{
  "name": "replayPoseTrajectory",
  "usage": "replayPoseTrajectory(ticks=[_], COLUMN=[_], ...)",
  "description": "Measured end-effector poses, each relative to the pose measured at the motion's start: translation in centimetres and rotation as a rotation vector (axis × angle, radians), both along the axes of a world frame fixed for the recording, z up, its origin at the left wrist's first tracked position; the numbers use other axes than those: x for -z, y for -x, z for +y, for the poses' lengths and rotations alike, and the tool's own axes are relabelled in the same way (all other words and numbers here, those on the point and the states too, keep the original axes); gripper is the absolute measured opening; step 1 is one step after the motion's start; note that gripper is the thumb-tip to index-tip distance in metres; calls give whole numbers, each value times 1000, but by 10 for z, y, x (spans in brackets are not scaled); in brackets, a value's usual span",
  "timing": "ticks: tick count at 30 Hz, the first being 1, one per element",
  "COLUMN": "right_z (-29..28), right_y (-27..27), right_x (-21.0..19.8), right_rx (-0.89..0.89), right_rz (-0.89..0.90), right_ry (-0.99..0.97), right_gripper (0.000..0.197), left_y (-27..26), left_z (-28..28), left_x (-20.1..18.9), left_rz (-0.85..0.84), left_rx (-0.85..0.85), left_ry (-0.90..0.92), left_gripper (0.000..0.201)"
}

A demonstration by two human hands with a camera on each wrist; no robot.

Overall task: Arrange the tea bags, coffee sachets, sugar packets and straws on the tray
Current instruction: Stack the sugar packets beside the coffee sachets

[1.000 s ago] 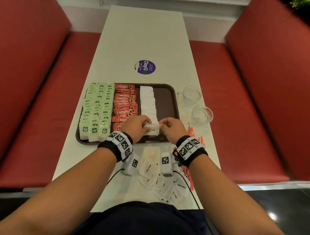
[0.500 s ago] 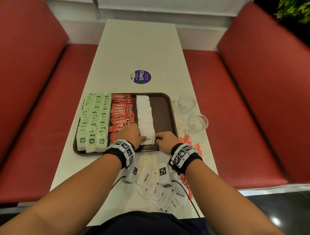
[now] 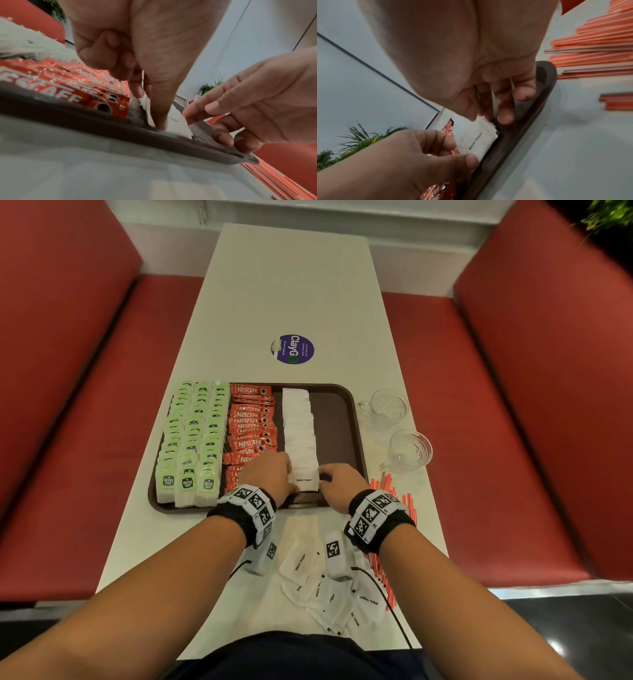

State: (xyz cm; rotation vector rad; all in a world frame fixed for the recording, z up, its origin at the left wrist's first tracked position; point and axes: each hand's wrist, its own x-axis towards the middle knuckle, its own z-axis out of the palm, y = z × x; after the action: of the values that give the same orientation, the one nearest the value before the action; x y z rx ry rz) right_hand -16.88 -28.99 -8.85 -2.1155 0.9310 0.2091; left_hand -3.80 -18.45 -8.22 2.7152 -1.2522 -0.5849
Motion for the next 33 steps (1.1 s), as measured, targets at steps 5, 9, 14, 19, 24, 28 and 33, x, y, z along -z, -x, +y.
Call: replayPoseTrajectory(ticks=[5, 9, 14, 19, 24, 28, 33], right_z=[-8, -12, -13, -9, 2, 14, 36], right_y=[-15, -26, -32, -17, 23, 58, 101], right_x=[-5, -1, -4, -15, -30, -42, -40], right_rx=[-37, -66, -124, -101, -104, -273, -421], right_rz=[96, 175, 213, 185, 75, 182, 376], right_ry=[74, 98, 110, 154, 143, 162, 199], right_gripper=[24, 12, 26, 38, 34, 29, 45], left_y=[-5, -7, -11, -8, 7, 39, 86], left_z=[-4, -8, -10, 3, 22, 32, 39], left_x=[-3, -6, -10, -14, -17, -19, -6], left_rz=[17, 26, 3, 6, 66, 108, 94], left_rx=[9, 22, 43, 60, 273, 555, 897], left_ry=[-7, -24, -27, 75, 107, 56, -47], left_gripper=[38, 37, 34, 36, 32, 33, 51])
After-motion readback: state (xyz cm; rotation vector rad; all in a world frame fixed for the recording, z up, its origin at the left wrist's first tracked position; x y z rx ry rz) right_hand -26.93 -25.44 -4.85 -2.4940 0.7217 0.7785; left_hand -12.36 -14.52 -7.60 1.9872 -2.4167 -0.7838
